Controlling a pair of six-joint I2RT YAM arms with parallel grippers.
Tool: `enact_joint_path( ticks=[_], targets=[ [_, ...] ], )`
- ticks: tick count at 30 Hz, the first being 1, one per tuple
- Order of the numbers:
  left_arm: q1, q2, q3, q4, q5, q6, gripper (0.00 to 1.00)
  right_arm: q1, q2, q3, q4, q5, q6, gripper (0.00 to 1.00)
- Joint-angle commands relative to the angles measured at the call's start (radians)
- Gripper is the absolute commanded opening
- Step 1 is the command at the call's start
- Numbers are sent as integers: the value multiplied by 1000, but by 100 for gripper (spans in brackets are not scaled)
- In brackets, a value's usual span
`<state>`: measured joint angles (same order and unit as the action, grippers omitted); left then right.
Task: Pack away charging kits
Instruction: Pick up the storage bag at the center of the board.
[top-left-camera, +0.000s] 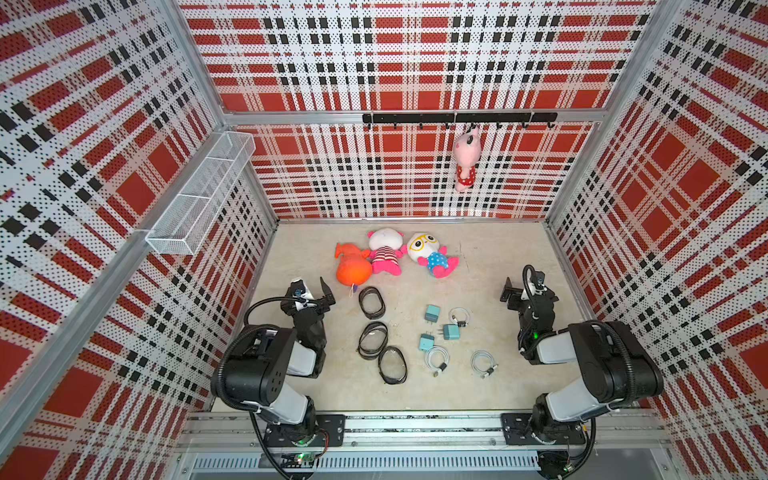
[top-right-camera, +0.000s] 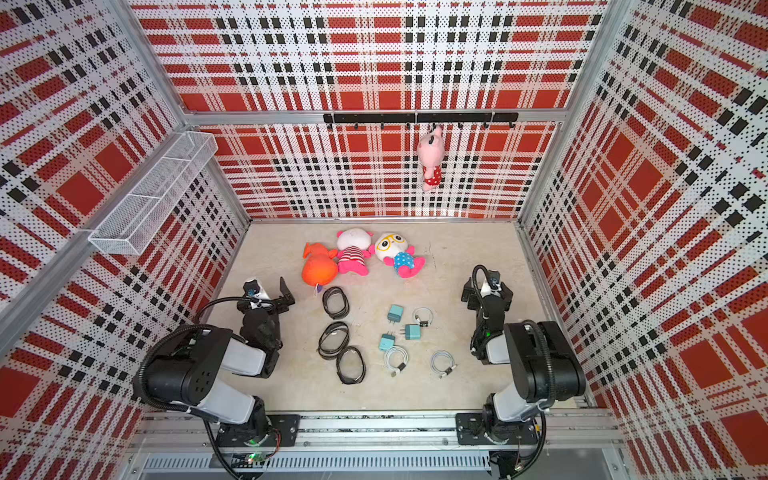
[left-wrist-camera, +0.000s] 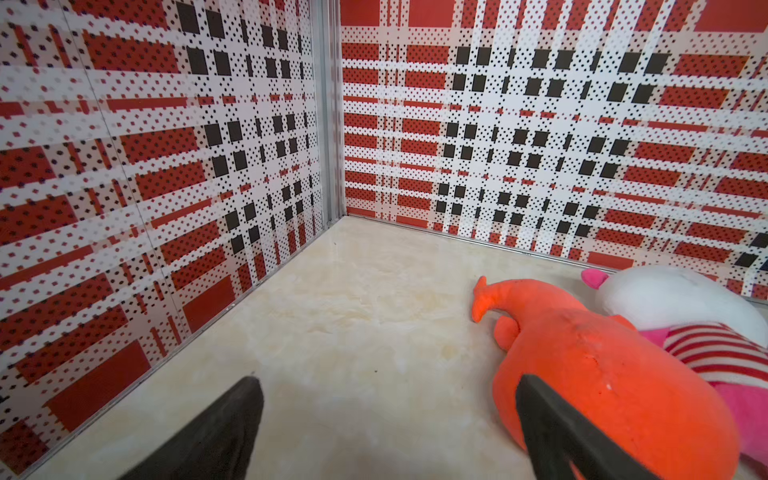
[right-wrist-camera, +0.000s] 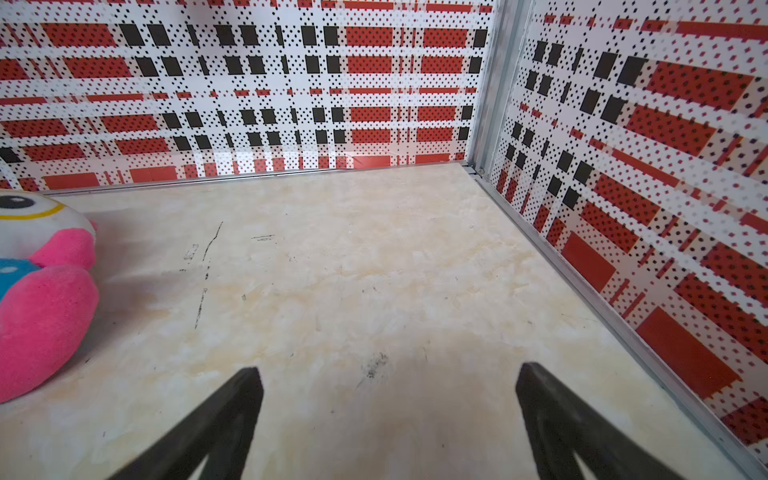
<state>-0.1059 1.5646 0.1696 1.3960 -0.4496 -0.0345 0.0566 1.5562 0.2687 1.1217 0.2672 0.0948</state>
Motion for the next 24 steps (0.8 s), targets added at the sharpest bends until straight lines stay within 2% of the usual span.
enact_joint_path(
  ticks=[1,9,24],
  targets=[
    [10,14,16,63,6,23,98,6,18,10,66,13,-21,100],
    [32,10,30,28,41,9,98,7,17,10,66,13,-22,100],
    [33,10,30,29,42,9,98,7,17,5,72,16,-22,100]
  ],
)
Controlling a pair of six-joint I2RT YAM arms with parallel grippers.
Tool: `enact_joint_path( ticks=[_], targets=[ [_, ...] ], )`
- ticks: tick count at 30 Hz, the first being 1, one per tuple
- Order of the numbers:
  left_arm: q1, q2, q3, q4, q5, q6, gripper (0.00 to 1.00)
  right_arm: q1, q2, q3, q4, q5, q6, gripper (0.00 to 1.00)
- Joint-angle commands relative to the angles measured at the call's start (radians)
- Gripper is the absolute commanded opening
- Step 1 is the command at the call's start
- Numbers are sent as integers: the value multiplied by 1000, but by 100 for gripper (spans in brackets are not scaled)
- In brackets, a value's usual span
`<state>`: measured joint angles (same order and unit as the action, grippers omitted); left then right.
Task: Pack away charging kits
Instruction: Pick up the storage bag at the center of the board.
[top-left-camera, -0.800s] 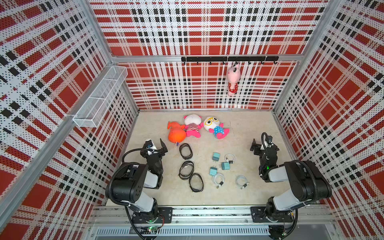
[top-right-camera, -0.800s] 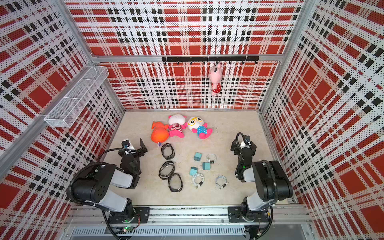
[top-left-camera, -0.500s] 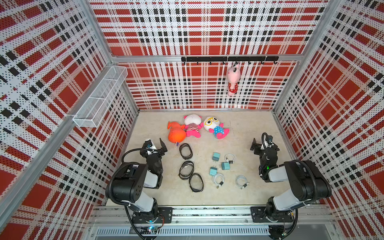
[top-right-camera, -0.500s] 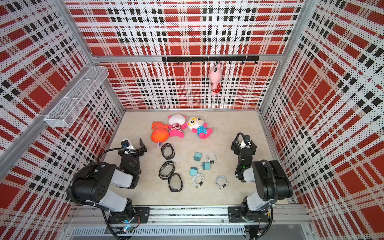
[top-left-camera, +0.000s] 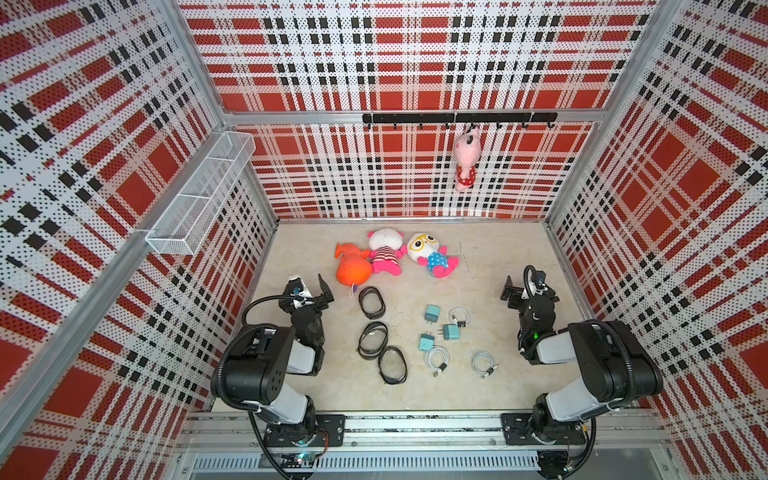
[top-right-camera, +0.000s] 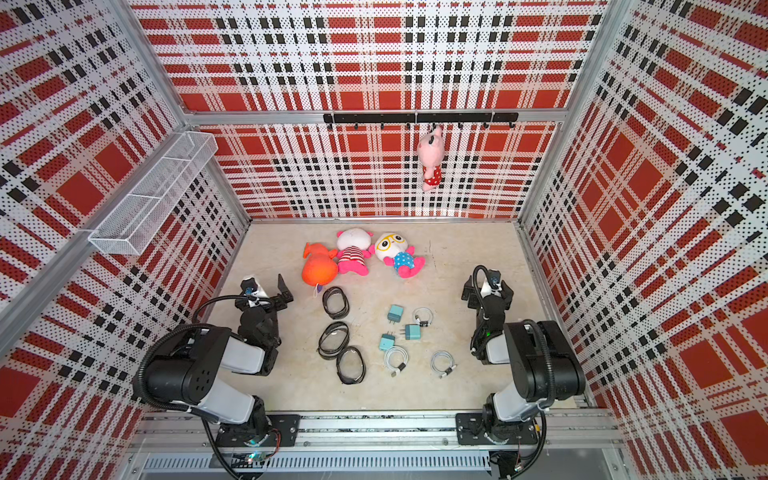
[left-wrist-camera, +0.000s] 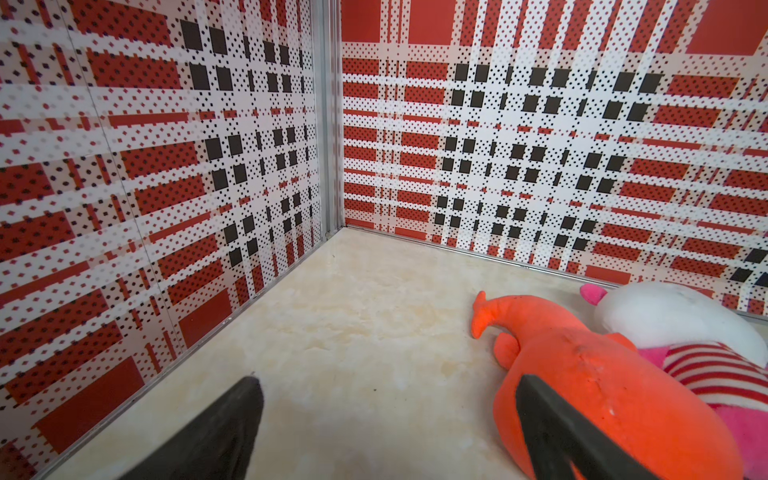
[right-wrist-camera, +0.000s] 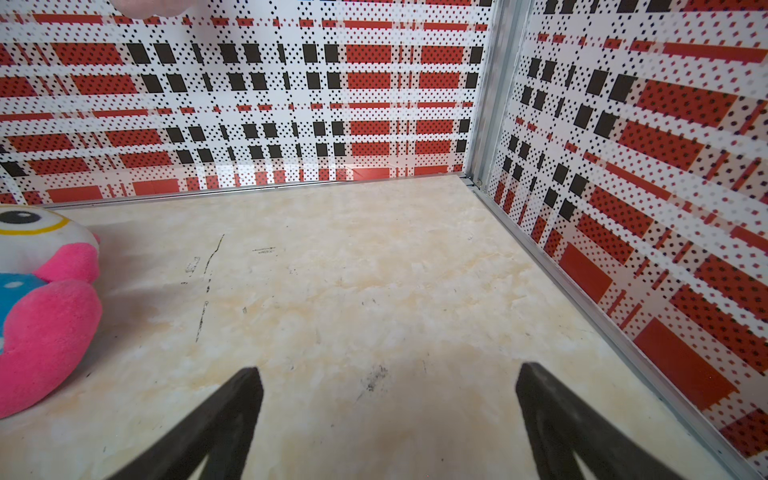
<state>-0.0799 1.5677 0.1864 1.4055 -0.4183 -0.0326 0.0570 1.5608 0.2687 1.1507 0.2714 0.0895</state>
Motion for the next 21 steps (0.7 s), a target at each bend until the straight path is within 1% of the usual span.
enact_joint_path(
  ticks=[1,5,7,8,9,10,11,12,13,14,15,16,17,18,19,20,21],
  targets=[
    [7,8,13,18,10,8,98,6,12,2,48,13,-19,100],
    [7,6,12,20,9,5,98,8,13,-26,106,27,-13,100],
    [-3,5,4,33,-9,9,98,7,3,-57,153,64,-3,100],
    [-19,6,-9,66,-46,20,98,12,-21,-76,162,87,4,100],
    [-41,0,-30,104,-111,26,98,13,-43,-100,192,62,-7,100],
    [-49,-7,-61,160,-131,28,98,31,-69,-117,216,109,-20,100],
    [-50,-10,-90,224,-115,39,98,74,-122,-127,208,232,-39,100],
    [-55,-17,-106,242,-116,41,98,112,-175,-132,186,311,-62,100],
    [-71,-21,-116,282,-159,67,98,142,-243,-137,175,340,-91,100],
    [-136,-50,-116,283,-291,113,98,155,-305,-145,168,341,-69,100],
    [-210,-81,-109,286,-393,176,98,157,-365,-152,140,324,-9,100],
    [-276,-118,-96,277,-456,252,98,158,-437,-151,84,305,73,100],
    [-325,-154,-76,250,-501,297,98,158,-515,-139,-17,271,159,100],
    [-362,-186,-59,223,-537,310,98,158,-580,-108,-150,248,241,100],
    [-401,-229,-34,179,-567,300,98,158,-646,-47,-338,218,327,100],
    [-434,-283,-1,92,-574,272,98,158,-692,21,-533,179,395,100],
    [-461,-337,40,-44,-555,239,98,157,-716,84,-679,145,446,100]
  ],
)
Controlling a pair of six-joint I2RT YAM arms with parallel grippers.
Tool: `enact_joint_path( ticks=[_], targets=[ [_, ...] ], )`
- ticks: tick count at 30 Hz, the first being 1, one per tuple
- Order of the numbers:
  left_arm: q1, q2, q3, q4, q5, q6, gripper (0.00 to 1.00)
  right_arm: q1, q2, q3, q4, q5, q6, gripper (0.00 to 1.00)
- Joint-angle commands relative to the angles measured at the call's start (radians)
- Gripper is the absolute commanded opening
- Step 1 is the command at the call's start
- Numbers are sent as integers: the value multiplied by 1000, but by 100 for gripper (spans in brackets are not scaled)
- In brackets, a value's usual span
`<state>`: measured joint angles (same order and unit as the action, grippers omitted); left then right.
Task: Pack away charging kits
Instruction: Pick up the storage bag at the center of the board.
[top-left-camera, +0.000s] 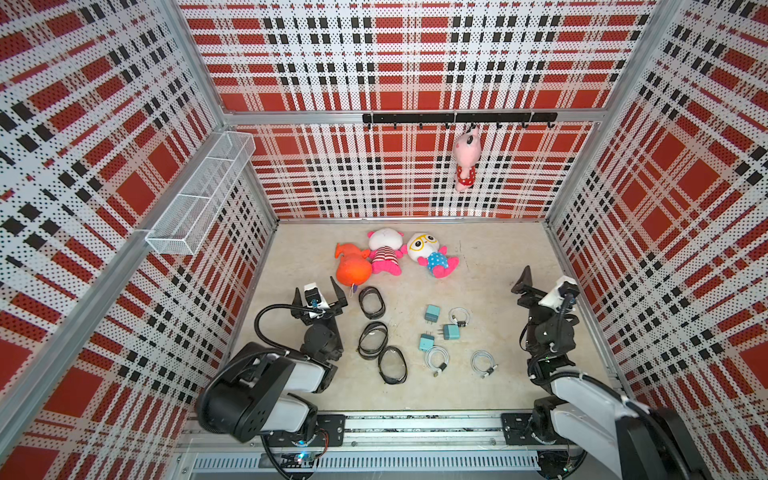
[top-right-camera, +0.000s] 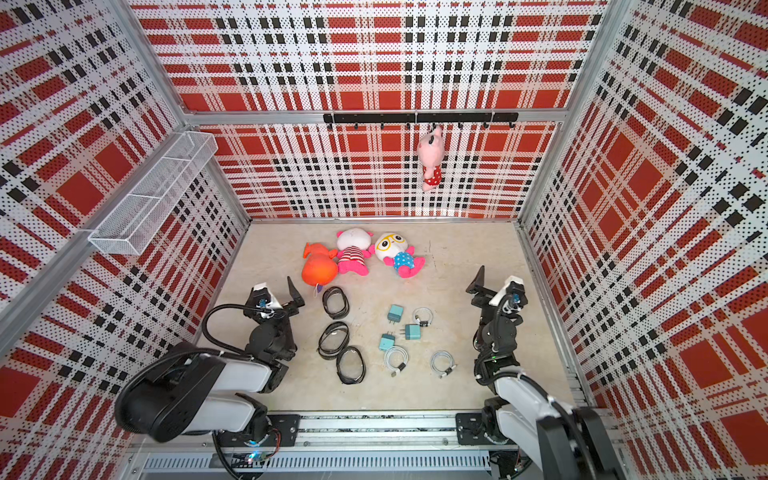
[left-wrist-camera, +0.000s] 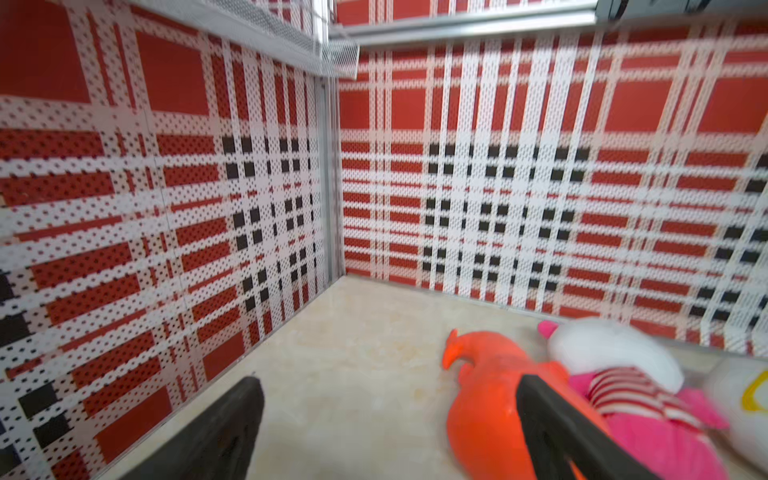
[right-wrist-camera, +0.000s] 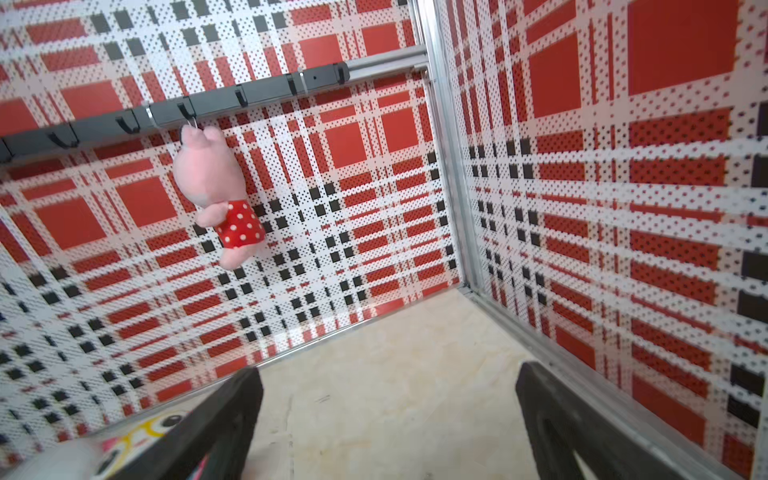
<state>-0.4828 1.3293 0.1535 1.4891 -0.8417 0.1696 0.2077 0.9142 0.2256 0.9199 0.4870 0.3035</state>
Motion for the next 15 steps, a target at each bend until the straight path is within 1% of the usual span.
enact_joint_path(
  ticks=[1,2,3,4,5,6,7,8,9,10,11,12,13,14,15],
  targets=[
    [-83,-167,142,-357,-76,-29,98,7,-82,189,-579,-126,280,100],
    [-86,-228,236,-640,15,-129,98,6,-84,231,-647,-191,260,100],
    [-71,-270,320,-859,122,-232,98,6,-83,264,-701,-237,205,100],
    [-36,-299,389,-1031,296,-306,98,6,-85,289,-747,-243,201,100],
    [-4,-326,395,-1056,470,-314,98,6,-95,292,-768,-222,236,100],
    [22,-352,378,-1036,621,-312,98,6,-107,288,-787,-209,285,100],
    [50,-383,337,-985,742,-334,98,4,-124,273,-791,-205,331,100],
    [82,-418,292,-953,740,-405,98,4,-142,258,-800,-205,363,100],
    [117,-448,259,-943,701,-486,98,2,-155,253,-817,-220,377,100],
    [175,-484,217,-943,712,-577,98,1,-161,249,-815,-271,364,100],
    [244,-534,153,-887,793,-655,98,1,-159,246,-789,-350,335,100],
    [334,-577,88,-801,886,-729,98,1,-152,244,-776,-397,318,100],
    [407,-621,23,-728,938,-836,98,0,-139,247,-778,-430,313,100],
    [464,-666,-25,-706,942,-968,98,2,-124,247,-780,-454,314,100],
    [501,-703,-51,-715,936,-1047,98,4,-112,240,-771,-471,314,100]
  ],
)
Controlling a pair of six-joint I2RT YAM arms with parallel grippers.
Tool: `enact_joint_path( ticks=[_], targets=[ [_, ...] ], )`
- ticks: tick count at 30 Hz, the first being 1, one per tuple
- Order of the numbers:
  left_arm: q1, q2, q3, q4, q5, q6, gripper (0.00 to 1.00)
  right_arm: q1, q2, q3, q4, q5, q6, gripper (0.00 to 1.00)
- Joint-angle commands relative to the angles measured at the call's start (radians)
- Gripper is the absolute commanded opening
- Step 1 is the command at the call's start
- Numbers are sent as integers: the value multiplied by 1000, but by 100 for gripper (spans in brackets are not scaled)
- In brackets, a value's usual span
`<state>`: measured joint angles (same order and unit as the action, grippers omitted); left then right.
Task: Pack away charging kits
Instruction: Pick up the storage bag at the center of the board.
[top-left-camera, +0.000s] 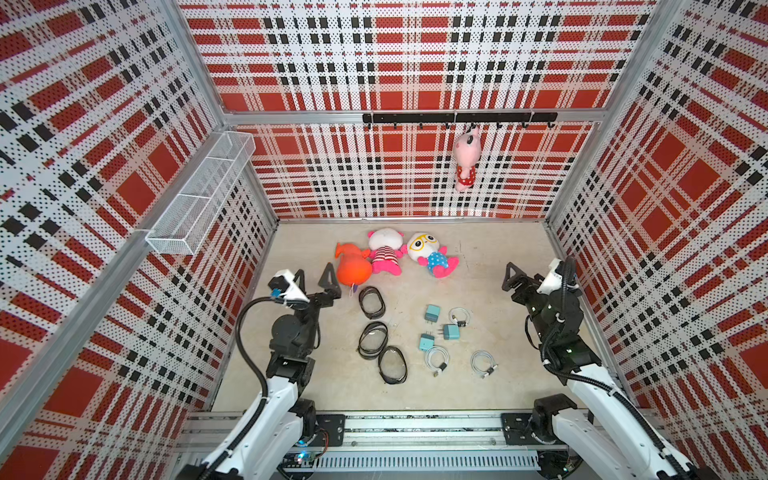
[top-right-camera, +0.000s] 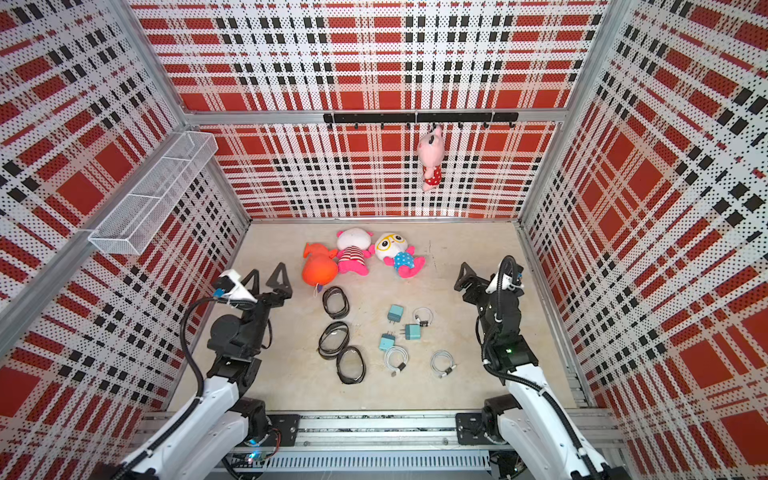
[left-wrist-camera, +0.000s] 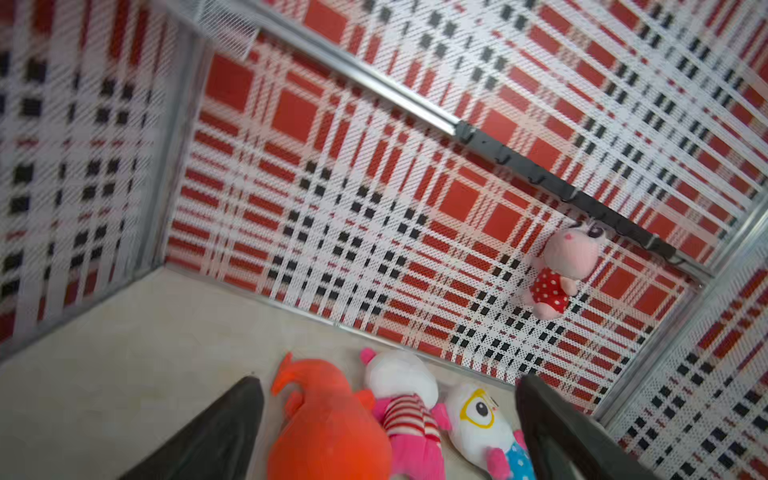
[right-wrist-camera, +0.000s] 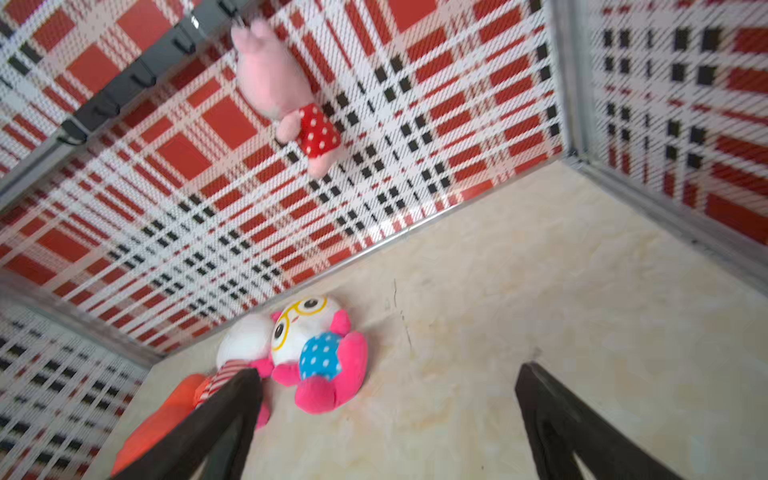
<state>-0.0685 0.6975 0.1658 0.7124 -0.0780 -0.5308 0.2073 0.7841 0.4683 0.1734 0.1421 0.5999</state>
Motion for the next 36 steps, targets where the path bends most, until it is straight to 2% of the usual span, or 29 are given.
enact_joint_path(
  ticks=[1,5,8,9,12,15,16,18,19,20,23,25,27,29,33,36],
  targets=[
    [119,-118,-78,30,172,-386,98,6,33,-18,2,-147,17,100],
    [158,-194,-33,-165,202,-364,98,29,86,-71,121,-207,22,100],
    [131,-169,65,-368,175,-295,98,78,144,-42,102,-170,21,100],
    [110,-157,109,-444,130,-292,98,94,162,-30,92,-158,21,100],
    [-17,-114,281,-773,-129,-341,98,137,217,-1,86,-149,22,100],
    [-160,-167,287,-754,-307,-298,98,160,246,11,86,-148,28,99],
    [-187,-216,247,-698,-331,-260,98,164,250,9,90,-151,33,98],
    [-200,-316,147,-626,-371,-303,98,166,246,-1,99,-157,39,98],
    [-187,-365,90,-549,-308,-302,98,167,241,-5,98,-162,39,98],
    [-134,-399,51,-514,-240,-319,98,169,235,-7,93,-165,37,98],
    [-78,-398,85,-590,-146,-346,98,181,213,-10,70,-166,32,98],
    [-87,-327,160,-683,-153,-328,98,192,198,-11,50,-151,31,98],
    [-134,-226,221,-728,-183,-310,98,202,185,-12,36,-141,34,97],
    [-249,-95,287,-761,-268,-305,98,205,176,-9,18,-135,39,97],
    [-555,249,491,-844,-592,-310,99,212,179,-2,-5,-130,42,97],
    [-683,508,707,-958,-730,-326,96,214,190,0,-19,-125,47,96]
  ],
)
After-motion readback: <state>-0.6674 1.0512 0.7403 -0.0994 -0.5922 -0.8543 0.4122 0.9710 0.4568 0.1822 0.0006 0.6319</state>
